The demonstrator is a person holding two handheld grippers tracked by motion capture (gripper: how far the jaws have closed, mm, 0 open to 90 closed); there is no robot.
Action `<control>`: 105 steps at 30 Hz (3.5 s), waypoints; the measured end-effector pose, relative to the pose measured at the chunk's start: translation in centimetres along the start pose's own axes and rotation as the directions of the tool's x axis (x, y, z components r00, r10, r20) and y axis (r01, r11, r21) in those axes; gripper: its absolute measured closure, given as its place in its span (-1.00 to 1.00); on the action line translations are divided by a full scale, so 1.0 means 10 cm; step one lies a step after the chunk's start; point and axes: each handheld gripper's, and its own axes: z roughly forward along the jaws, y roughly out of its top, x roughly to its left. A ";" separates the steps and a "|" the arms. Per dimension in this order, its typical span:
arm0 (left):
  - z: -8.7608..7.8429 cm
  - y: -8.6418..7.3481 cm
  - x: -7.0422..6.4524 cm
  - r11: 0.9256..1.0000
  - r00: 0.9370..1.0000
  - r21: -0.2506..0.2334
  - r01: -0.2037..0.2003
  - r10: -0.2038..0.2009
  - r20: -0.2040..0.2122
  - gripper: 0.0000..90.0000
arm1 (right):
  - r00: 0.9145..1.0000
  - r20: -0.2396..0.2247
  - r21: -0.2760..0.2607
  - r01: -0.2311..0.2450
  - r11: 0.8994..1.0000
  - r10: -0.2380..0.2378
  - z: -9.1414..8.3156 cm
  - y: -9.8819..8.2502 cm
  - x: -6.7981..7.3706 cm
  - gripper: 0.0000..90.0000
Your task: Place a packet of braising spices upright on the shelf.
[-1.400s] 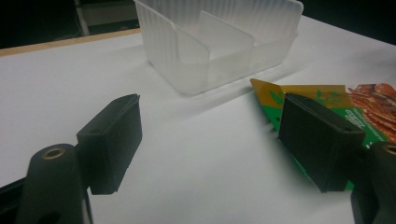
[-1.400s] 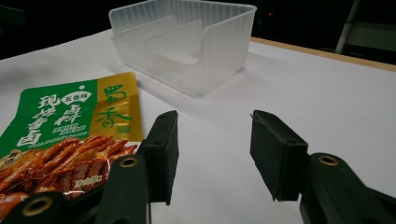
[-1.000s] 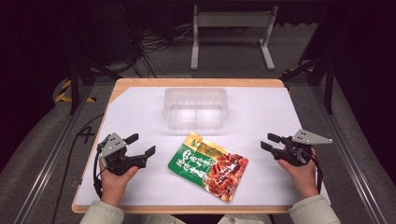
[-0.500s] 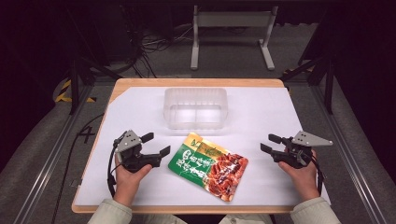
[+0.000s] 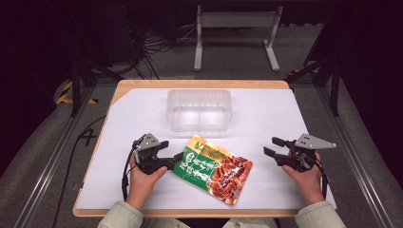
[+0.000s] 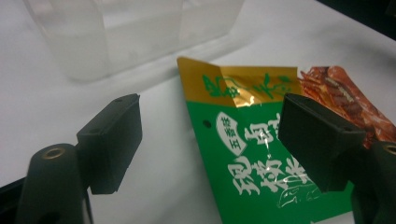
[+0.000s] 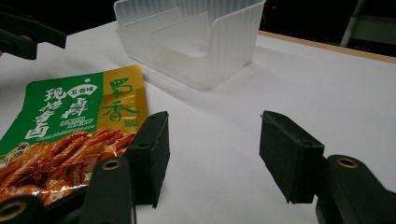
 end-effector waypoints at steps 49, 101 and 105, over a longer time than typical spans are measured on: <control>0.24 -0.09 0.00 0.965 0.975 0.260 0.028 -0.084 0.204 -0.32 | 1.000 0.000 0.022 0.008 1.000 -0.008 0.03 -0.01 0.02 -0.14; 0.24 -0.17 -0.12 0.984 0.982 0.177 -0.033 -0.001 0.188 0.89 | 0.999 0.007 0.048 0.042 0.998 -0.043 0.07 -0.01 0.07 -0.15; 0.22 -0.14 -0.13 0.986 0.979 0.165 -0.004 -0.029 0.200 0.99 | 0.999 0.008 0.046 0.041 0.998 -0.041 0.06 -0.01 0.06 -0.15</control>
